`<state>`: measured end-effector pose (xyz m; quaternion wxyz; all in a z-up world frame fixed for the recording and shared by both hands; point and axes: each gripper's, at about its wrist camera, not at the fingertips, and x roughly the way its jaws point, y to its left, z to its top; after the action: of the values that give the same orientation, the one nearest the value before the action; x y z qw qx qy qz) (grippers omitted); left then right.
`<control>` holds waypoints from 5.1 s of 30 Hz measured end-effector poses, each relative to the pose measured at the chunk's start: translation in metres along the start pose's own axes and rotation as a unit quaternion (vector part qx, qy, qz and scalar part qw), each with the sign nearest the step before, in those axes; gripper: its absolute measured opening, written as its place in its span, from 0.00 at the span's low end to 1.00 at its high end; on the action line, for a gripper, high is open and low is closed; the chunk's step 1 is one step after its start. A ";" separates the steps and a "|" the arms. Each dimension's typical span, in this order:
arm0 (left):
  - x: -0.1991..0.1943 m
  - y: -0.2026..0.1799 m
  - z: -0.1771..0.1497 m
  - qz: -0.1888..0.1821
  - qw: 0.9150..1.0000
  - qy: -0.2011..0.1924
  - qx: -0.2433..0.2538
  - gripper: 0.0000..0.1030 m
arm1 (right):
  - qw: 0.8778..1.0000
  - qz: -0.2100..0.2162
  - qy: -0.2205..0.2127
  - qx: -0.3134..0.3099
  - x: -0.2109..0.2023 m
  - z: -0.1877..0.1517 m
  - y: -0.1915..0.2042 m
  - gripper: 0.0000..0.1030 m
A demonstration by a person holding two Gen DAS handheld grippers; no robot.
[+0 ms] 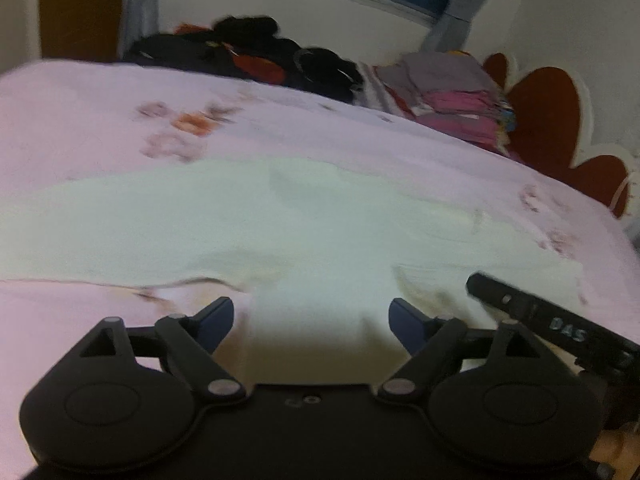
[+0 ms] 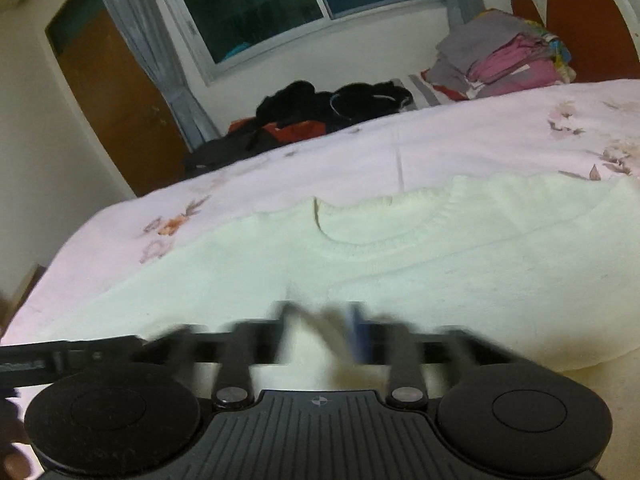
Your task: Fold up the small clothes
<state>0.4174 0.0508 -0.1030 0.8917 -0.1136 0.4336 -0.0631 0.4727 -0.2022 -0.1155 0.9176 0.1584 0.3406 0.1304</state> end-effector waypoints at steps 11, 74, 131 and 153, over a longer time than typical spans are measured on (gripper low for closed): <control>0.072 -0.046 -0.009 -0.067 0.995 0.067 -0.016 0.53 | 0.991 -0.130 -0.017 -0.012 -0.074 -0.027 -0.074 0.56; 0.067 0.000 0.019 0.024 0.999 -0.037 0.030 0.38 | 0.984 -0.154 -0.003 0.088 0.012 0.045 -0.172 0.48; -0.097 0.262 -0.034 0.151 0.959 -0.061 -0.233 0.64 | 0.993 -0.013 0.059 -0.098 0.069 -0.018 0.120 0.26; -0.076 0.315 -0.015 0.128 0.926 -0.145 -0.324 0.03 | 0.985 -0.071 0.079 -0.135 0.112 -0.030 0.129 0.43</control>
<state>0.3632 0.3690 -0.1355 0.8603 -0.3475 0.3068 0.2121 0.5177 -0.0393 -0.1534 0.9077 -0.0025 0.4014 0.1223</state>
